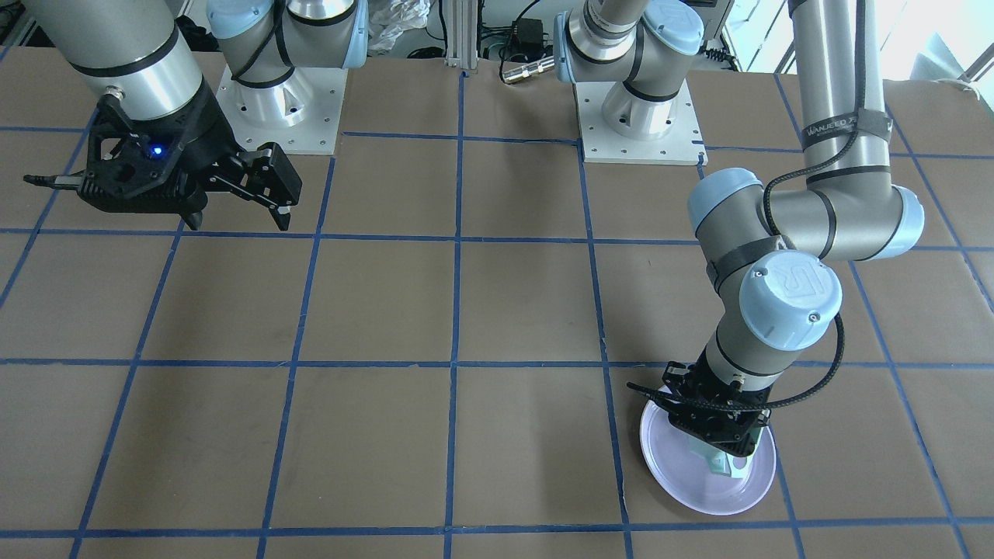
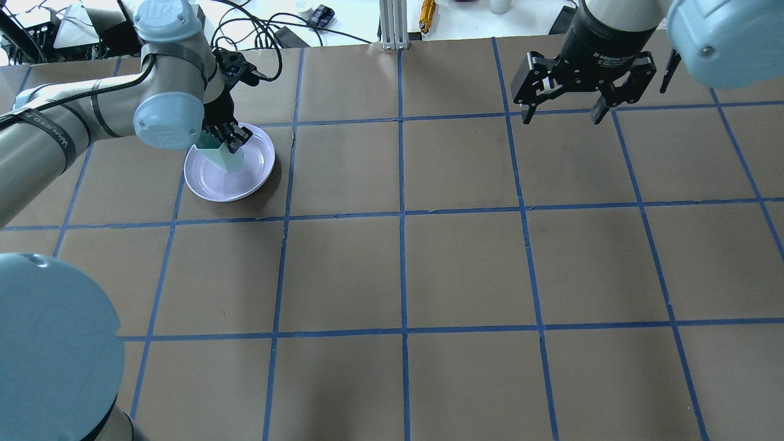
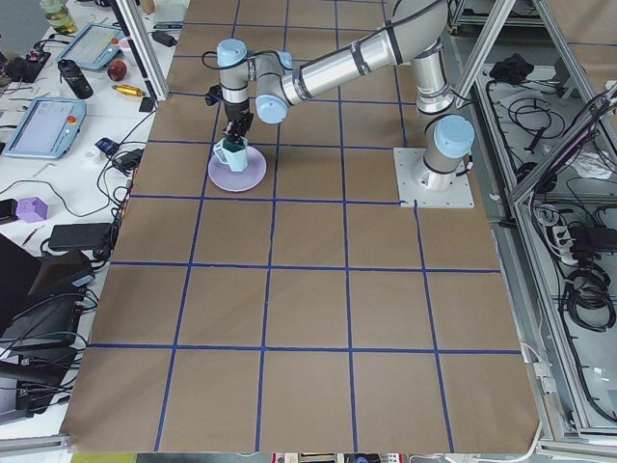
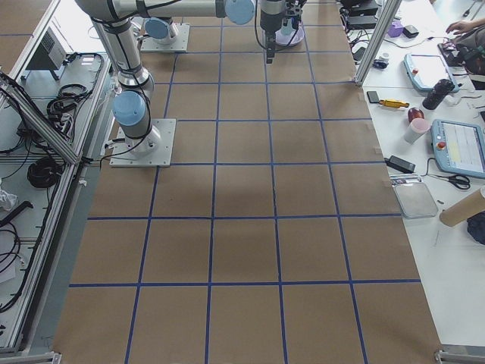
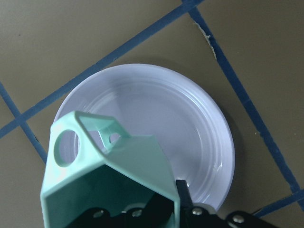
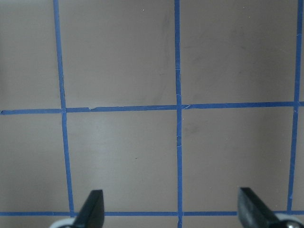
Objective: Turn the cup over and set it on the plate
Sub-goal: 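Carry the upright green cup over the white plate and lower it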
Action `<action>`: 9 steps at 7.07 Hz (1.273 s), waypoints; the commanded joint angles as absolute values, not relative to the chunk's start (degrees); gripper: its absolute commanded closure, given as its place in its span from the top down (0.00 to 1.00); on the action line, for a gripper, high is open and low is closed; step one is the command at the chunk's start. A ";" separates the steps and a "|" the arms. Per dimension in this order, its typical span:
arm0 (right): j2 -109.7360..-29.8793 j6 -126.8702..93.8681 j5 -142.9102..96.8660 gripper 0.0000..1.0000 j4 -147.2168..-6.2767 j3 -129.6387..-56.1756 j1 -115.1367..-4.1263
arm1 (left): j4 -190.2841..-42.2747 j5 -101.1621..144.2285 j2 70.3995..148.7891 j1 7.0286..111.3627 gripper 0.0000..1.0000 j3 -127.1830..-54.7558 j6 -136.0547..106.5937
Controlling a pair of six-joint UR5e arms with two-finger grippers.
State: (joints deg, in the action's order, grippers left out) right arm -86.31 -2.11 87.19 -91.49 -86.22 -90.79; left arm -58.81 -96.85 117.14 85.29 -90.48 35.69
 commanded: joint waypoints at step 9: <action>-86.31 -2.11 87.19 1.00 -91.49 -86.22 -90.79 | -67.01 -94.48 108.32 85.25 1.00 -90.09 34.72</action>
